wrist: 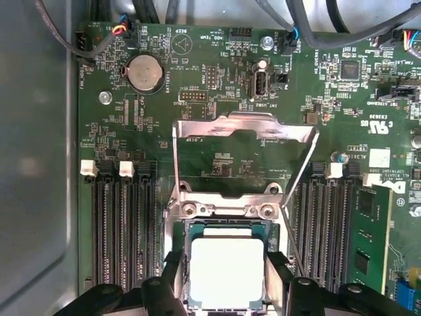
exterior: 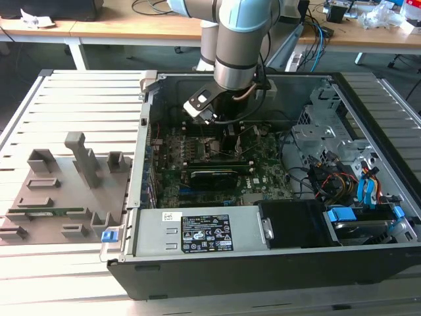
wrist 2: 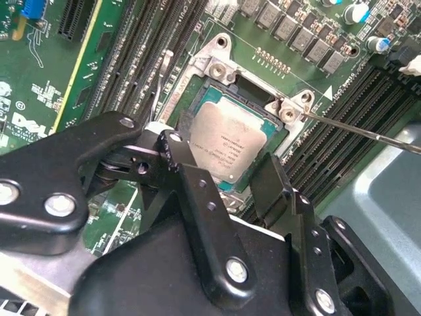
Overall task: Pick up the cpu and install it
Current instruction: 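Place the cpu into insertion slot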
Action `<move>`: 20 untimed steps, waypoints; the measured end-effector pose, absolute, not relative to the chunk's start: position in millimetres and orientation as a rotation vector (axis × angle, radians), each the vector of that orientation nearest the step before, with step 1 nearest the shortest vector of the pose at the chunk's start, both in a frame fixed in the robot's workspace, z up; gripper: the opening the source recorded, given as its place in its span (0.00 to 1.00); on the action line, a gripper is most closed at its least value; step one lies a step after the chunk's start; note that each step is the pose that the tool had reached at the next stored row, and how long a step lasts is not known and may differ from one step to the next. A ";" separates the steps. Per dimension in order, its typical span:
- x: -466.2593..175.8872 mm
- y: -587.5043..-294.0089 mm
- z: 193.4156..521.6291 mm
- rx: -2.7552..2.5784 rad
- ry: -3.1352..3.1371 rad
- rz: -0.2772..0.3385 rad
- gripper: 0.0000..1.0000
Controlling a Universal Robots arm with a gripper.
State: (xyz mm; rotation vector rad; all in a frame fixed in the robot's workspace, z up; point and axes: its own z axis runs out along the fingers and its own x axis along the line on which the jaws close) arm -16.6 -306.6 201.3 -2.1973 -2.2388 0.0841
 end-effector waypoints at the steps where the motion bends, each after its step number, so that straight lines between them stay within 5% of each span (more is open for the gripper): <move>1: -16.5 -306.6 206.9 -2.197 -2.239 0.084 0.61; 3: -16.5 -306.3 228.1 -2.197 -2.239 0.082 0.53; 7: -17.0 -306.3 255.3 -2.196 -2.238 0.074 0.11; 20: -17.1 -306.3 305.4 -2.197 -2.239 0.073 0.11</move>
